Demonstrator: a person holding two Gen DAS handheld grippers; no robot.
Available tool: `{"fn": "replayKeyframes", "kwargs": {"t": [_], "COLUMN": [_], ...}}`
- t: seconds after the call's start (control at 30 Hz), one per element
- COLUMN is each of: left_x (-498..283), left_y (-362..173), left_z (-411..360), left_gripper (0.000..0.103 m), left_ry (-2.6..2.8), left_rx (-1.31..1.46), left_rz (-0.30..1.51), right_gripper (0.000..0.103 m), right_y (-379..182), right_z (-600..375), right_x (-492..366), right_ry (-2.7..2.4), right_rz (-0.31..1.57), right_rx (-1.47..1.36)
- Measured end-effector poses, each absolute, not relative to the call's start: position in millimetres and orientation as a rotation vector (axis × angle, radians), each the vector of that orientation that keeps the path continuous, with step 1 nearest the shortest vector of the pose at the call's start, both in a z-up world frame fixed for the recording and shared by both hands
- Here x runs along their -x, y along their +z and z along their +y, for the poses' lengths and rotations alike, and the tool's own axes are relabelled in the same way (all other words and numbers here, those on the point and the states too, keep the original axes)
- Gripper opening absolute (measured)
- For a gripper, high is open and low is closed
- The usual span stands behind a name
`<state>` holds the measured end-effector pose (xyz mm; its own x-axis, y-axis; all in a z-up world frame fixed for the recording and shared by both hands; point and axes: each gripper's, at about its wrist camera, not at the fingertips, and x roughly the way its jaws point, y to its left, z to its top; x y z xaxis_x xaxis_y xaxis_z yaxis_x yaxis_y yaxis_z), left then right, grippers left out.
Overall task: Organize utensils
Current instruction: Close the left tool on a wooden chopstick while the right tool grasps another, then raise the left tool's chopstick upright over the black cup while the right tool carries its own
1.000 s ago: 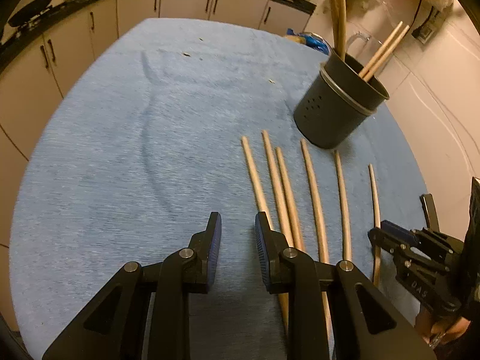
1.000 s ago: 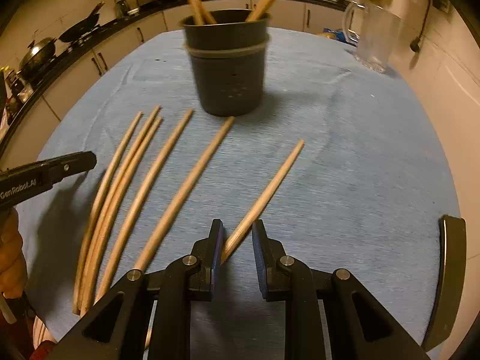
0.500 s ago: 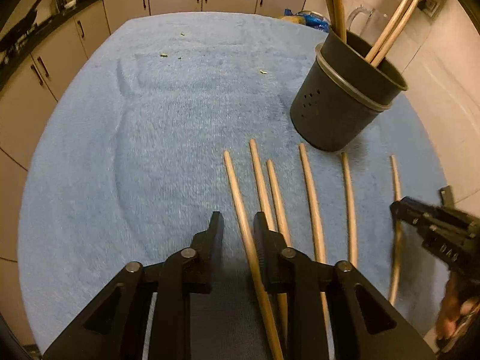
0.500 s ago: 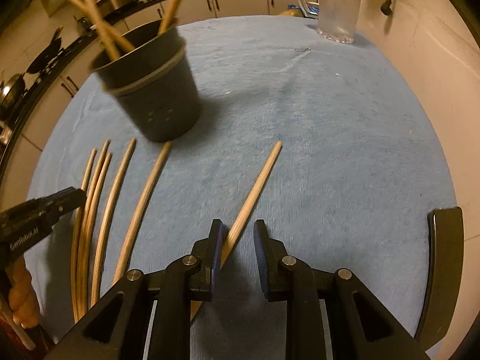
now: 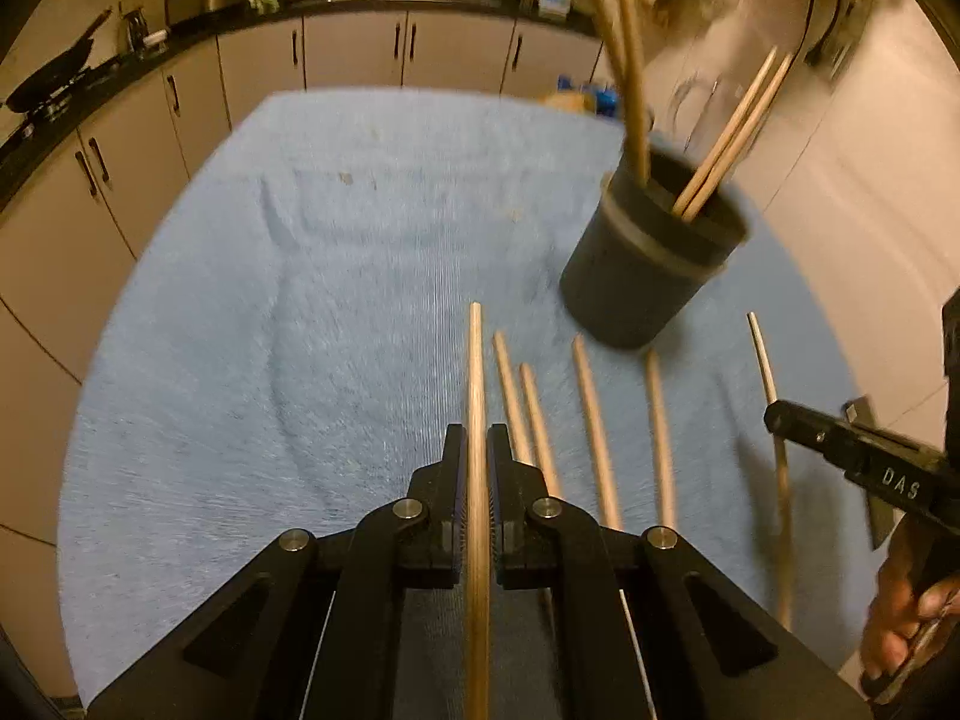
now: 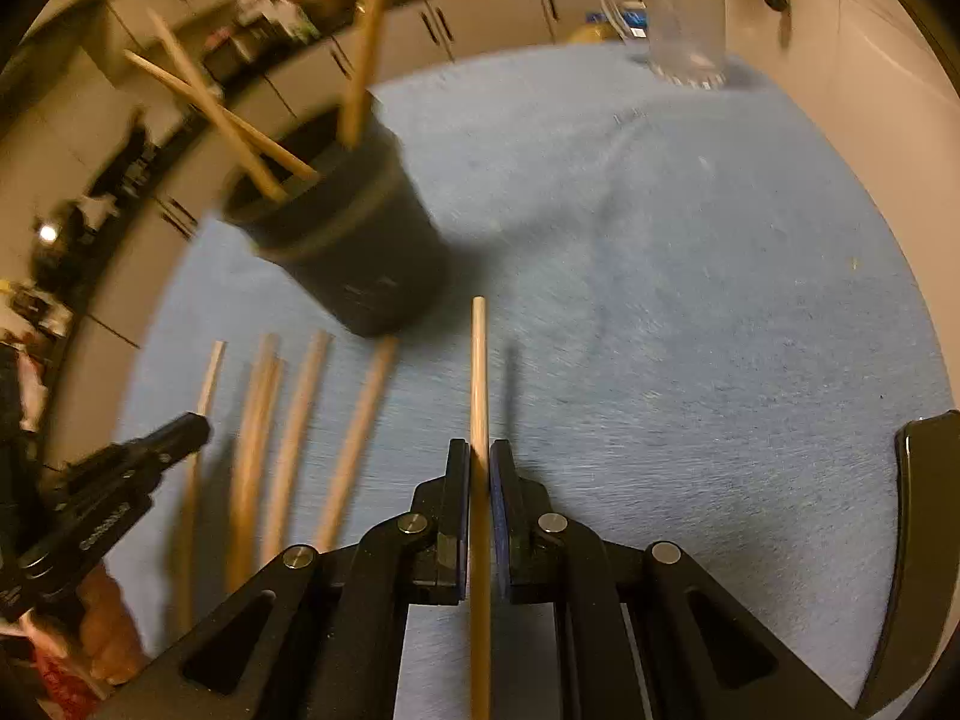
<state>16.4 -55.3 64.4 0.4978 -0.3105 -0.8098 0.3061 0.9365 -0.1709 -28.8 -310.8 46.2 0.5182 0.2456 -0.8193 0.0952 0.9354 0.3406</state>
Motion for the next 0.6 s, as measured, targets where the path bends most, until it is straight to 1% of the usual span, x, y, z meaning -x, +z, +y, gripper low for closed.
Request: {"fn": "replayKeyframes", "kwargs": {"t": [0.3,0.4,0.6], "left_x": [11,21,31], "left_y": [122,135,150], "left_z": [-46,-47,-49], "left_gripper": [0.006,0.006,0.006], "left_ry": [-0.393,-0.396,-0.407], "left_rx": [0.065,0.062,0.052], "left_rz": [0.838,0.797,0.760], "right_gripper": [0.007,0.007,0.007], "right_y": [105,116,127], "right_z": [-296,-290,-285], "right_x": [73,82,95], "right_ry": [0.163,0.173,0.185], "right_rz": [0.749,0.691,0.637], "right_rx": [-0.316,-0.309,-0.328]}}
